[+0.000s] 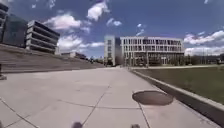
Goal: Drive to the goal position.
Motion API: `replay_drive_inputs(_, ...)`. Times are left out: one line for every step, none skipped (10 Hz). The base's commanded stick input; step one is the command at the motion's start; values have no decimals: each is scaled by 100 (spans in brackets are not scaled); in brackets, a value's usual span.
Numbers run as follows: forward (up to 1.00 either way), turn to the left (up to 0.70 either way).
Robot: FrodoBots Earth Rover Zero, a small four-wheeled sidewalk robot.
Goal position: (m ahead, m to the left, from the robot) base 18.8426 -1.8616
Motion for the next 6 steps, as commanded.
replay_drive_inputs(70, 35)
replay_drive_inputs(70, 35)
replay_drive_inputs(70, 35)
replay_drive_inputs(70, 25)
replay_drive_inputs(70, 2)
replay_drive_inputs(70, 2)
